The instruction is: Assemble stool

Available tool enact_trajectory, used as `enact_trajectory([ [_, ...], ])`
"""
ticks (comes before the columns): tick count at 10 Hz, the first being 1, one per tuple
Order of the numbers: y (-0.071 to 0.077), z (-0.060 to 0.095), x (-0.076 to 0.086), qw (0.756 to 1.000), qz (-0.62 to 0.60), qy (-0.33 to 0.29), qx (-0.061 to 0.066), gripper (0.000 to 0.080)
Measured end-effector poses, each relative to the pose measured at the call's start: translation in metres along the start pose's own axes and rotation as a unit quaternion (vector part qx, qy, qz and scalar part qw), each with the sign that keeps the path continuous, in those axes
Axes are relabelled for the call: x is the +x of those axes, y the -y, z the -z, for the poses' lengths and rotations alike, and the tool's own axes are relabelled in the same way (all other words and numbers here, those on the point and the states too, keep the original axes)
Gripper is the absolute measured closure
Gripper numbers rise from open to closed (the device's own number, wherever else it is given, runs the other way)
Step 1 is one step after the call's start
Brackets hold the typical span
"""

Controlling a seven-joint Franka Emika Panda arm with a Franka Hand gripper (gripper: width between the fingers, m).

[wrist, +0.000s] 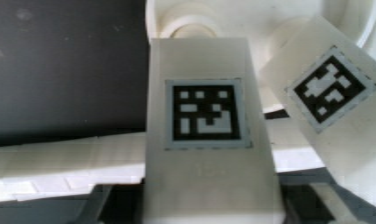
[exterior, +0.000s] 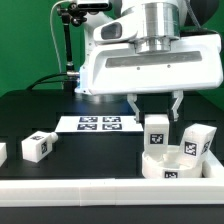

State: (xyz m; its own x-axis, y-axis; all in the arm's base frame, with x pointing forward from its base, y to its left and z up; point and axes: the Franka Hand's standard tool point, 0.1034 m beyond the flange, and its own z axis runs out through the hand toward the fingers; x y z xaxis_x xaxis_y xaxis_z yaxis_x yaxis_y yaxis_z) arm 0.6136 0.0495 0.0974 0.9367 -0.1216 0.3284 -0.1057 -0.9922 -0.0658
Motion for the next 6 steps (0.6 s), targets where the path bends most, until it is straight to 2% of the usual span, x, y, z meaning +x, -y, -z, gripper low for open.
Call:
enact_trajectory([
  [6, -0.003, 0.0, -0.0034, 1.0, 0.0, -0.024, -0.004, 0.0462],
])
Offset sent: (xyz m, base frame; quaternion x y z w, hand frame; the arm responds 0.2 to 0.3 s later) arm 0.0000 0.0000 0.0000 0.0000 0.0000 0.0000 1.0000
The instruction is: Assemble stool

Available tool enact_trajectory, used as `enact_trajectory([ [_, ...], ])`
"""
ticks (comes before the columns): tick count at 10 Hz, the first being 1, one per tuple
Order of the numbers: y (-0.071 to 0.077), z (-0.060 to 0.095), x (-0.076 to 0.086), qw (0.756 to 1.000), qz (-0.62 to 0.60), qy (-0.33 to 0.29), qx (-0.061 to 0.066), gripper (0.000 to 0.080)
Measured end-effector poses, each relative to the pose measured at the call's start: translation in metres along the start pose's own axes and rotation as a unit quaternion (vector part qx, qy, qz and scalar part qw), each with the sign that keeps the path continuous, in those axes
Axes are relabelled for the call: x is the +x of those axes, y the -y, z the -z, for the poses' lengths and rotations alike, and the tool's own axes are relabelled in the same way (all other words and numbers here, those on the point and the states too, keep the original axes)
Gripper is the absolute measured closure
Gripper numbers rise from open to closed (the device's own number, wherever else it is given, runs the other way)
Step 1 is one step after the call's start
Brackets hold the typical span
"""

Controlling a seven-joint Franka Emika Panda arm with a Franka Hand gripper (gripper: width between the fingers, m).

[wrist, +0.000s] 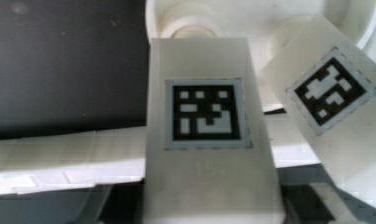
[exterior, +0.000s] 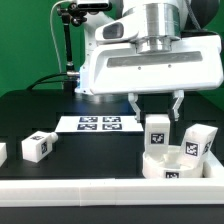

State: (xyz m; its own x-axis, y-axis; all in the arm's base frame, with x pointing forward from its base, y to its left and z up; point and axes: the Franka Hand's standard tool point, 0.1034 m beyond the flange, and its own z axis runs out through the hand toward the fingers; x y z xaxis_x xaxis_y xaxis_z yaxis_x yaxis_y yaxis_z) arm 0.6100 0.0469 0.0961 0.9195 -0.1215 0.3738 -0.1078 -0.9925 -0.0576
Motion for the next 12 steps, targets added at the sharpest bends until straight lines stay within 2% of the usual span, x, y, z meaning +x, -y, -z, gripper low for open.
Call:
enact_trajectory([
  [2, 0.0, -0.0026, -0.015, 1.0, 0.004, -0.015, -0.003, 0.0462],
  [7, 0.0024, -0.0032, -0.0156, 0.999, 0.012, -0.052, -0.006, 0.0462],
  [8, 0.0024, -0.0033, -0.0156, 0.999, 0.012, -0.052, -0.006, 0.0404],
  [9, 0.0023, -0.0033, -0.0156, 0.999, 0.012, -0.052, -0.006, 0.0265],
  [10, 0.0023, -0.0032, -0.0158, 0.999, 0.012, -0.05, -0.006, 0.0265],
  [11, 0.0026, -0.001, -0.0147, 0.999, 0.01, -0.041, -0.004, 0.0174],
  [12, 0.0039, 0.0025, -0.0122, 0.999, 0.01, -0.04, -0.002, 0.0157],
])
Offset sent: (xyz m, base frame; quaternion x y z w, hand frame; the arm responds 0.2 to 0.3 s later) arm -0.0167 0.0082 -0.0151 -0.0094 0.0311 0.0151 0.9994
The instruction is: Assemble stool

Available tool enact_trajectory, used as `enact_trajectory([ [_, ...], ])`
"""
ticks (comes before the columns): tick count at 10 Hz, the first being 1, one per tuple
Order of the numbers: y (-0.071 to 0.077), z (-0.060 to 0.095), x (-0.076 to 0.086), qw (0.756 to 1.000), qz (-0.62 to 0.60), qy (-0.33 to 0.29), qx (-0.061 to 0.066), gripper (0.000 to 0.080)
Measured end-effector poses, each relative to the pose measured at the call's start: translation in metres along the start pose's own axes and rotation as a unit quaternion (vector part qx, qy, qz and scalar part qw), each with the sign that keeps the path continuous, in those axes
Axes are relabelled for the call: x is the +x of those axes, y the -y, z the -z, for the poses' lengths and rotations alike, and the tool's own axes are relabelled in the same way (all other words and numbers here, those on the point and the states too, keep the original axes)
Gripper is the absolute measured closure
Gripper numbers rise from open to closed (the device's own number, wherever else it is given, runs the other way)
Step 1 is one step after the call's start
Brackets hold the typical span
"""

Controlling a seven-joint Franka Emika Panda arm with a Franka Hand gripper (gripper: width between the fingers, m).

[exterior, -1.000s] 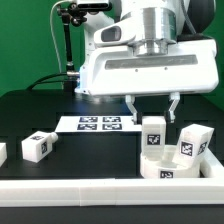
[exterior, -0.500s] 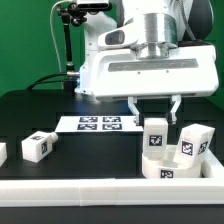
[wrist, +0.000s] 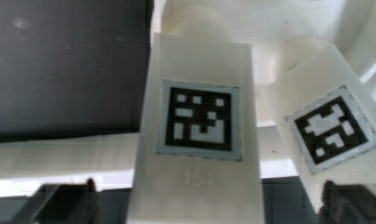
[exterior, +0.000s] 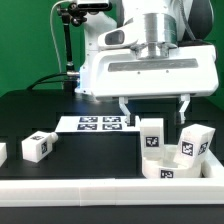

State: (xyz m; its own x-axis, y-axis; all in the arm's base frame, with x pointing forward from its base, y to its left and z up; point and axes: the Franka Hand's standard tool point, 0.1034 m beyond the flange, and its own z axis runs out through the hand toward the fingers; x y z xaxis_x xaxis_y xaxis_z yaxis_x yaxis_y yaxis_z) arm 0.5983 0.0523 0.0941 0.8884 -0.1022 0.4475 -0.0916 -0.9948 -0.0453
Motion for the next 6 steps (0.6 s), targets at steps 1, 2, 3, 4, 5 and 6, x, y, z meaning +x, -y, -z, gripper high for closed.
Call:
enact_trajectory([
  [1, 0.001, 0.001, 0.001, 1.0, 0.0, 0.001, 0.001, 0.0157],
  [2, 0.001, 0.003, 0.003, 1.0, -0.001, 0.002, 0.002, 0.0151],
  [3, -0.001, 0.004, 0.006, 1.0, -0.001, 0.004, 0.001, 0.0151],
  [4, -0.003, 0.005, 0.009, 1.0, -0.003, 0.007, 0.002, 0.015],
  [5, -0.003, 0.005, 0.012, 1.0, -0.004, 0.006, 0.002, 0.015],
  [6, -0.003, 0.005, 0.011, 1.0, -0.004, 0.009, 0.002, 0.015],
])
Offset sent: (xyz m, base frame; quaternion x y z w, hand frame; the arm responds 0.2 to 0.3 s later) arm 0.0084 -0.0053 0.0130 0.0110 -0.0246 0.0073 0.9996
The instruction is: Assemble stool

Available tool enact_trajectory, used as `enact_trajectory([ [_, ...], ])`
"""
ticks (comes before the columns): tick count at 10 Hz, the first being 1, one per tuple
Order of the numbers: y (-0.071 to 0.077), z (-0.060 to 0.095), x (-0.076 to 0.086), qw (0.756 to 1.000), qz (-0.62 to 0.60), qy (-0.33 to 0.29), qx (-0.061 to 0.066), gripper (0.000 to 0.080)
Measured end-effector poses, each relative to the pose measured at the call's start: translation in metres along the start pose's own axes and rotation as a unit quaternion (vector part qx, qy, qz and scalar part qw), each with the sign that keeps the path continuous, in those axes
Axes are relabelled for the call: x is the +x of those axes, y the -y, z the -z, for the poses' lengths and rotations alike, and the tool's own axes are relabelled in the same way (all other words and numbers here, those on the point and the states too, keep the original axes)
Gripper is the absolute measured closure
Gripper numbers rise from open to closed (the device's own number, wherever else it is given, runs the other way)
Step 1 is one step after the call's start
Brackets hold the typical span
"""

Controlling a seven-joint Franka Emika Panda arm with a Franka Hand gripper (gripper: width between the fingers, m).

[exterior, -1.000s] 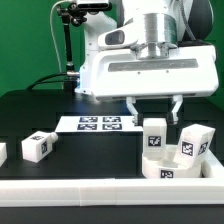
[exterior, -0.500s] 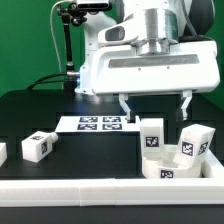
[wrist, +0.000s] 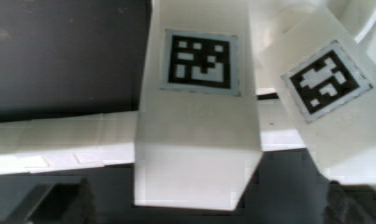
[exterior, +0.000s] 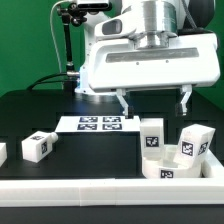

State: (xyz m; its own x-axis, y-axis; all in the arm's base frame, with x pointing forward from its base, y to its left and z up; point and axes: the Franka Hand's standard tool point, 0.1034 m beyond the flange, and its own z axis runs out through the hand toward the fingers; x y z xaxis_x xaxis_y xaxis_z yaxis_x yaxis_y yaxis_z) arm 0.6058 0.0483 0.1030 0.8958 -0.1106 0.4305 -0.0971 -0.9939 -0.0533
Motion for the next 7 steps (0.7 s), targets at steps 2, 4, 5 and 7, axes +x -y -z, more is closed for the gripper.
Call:
enact_trajectory([
  [2, 0.001, -0.001, -0.001, 1.0, -0.001, 0.012, 0.001, 0.015],
  [4, -0.005, -0.007, -0.009, 0.997, -0.009, 0.071, 0.002, 0.015],
  [5, -0.007, -0.006, -0.007, 0.993, -0.017, 0.118, 0.004, 0.015],
  [7, -0.01, -0.004, -0.009, 0.981, -0.027, 0.192, 0.007, 0.015],
])
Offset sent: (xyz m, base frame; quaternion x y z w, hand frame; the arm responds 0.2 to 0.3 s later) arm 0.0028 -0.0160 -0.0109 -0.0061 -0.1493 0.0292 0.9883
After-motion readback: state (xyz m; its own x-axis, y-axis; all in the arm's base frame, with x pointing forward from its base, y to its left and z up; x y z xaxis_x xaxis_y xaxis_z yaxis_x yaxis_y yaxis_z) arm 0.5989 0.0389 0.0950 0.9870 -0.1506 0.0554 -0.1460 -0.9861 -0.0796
